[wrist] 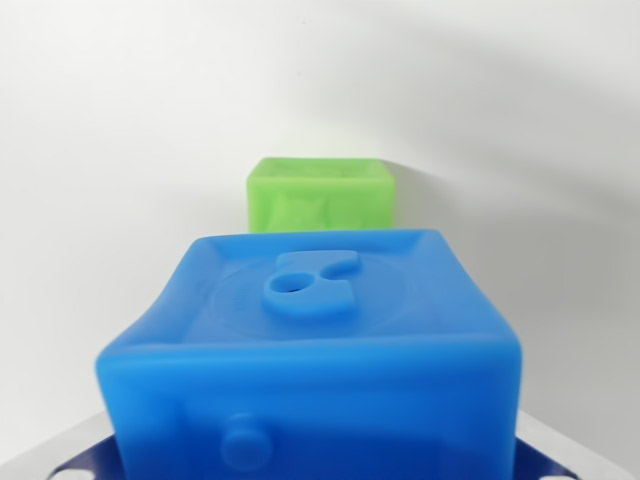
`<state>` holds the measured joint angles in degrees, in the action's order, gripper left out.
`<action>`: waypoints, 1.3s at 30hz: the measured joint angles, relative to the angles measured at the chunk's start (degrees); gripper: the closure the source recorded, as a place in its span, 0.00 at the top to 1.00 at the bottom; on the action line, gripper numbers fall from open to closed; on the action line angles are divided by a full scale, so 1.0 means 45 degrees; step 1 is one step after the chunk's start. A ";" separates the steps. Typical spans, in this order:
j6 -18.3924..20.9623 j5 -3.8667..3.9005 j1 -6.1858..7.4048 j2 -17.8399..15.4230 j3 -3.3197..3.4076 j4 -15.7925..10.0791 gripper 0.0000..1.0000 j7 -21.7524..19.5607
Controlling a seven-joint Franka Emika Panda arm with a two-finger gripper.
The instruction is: Stack cube
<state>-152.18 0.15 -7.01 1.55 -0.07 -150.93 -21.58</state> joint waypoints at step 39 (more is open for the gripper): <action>-0.2428 0.0000 0.0000 0.2565 0.0000 0.0129 0.00 0.0001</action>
<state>-163.10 0.15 -7.01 13.09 -0.07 -150.35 -21.58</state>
